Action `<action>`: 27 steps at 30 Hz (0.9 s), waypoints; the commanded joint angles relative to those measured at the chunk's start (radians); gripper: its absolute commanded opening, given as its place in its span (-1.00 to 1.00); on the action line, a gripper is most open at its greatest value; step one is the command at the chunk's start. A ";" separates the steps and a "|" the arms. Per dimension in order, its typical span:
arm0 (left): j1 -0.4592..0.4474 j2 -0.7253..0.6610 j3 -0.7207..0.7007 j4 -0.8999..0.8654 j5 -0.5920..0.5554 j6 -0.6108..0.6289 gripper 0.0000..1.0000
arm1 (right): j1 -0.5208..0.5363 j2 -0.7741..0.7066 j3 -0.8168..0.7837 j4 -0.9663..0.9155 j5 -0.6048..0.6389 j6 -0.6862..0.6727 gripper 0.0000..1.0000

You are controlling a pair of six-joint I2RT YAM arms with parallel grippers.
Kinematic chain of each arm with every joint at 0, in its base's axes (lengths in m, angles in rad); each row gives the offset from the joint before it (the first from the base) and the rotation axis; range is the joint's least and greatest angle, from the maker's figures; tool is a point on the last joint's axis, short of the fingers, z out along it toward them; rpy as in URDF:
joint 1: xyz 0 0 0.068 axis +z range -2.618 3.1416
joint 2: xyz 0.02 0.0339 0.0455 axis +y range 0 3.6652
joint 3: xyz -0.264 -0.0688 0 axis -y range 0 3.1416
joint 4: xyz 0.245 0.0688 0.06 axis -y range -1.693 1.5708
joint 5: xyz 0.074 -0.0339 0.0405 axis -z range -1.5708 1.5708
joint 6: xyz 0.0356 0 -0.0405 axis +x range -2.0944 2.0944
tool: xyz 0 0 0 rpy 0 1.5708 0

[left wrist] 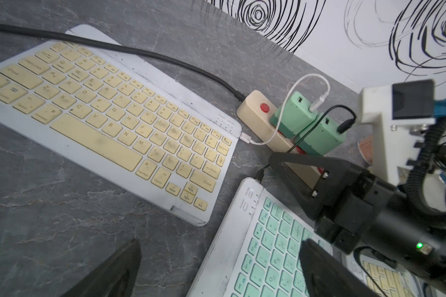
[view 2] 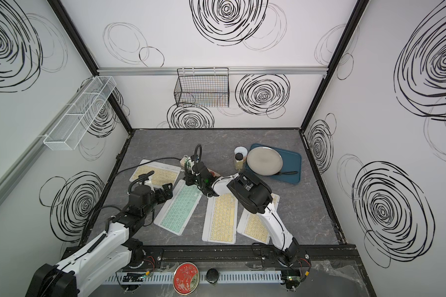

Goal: Unplug the wireless keyboard
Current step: Pick up the keyboard from the center of the board.

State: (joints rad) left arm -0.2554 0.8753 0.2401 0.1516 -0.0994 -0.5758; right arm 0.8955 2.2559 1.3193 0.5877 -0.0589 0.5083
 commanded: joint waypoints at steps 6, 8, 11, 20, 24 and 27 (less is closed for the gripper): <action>-0.008 0.103 0.021 0.136 0.105 0.009 0.99 | -0.004 -0.114 -0.033 0.041 -0.068 -0.011 -1.00; -0.009 0.127 0.022 0.161 0.131 0.015 0.99 | -0.013 -0.127 -0.041 0.066 -0.106 0.013 -1.00; -0.009 0.163 0.021 0.191 0.162 0.016 1.00 | -0.020 -0.139 -0.042 0.080 -0.141 0.031 -1.00; 0.004 0.229 -0.031 0.344 0.259 0.002 0.93 | -0.041 -0.129 -0.040 0.127 -0.210 0.093 -1.00; 0.015 0.278 -0.043 0.444 0.329 -0.031 0.85 | -0.041 -0.133 -0.037 0.126 -0.218 0.092 -1.00; 0.019 0.304 -0.045 0.468 0.347 -0.036 0.81 | -0.043 -0.137 -0.035 0.124 -0.217 0.088 -1.00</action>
State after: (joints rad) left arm -0.2455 1.1629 0.2073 0.5079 0.1883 -0.5919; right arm 0.8577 2.1605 1.2808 0.6518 -0.2600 0.5846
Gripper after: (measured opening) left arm 0.909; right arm 0.042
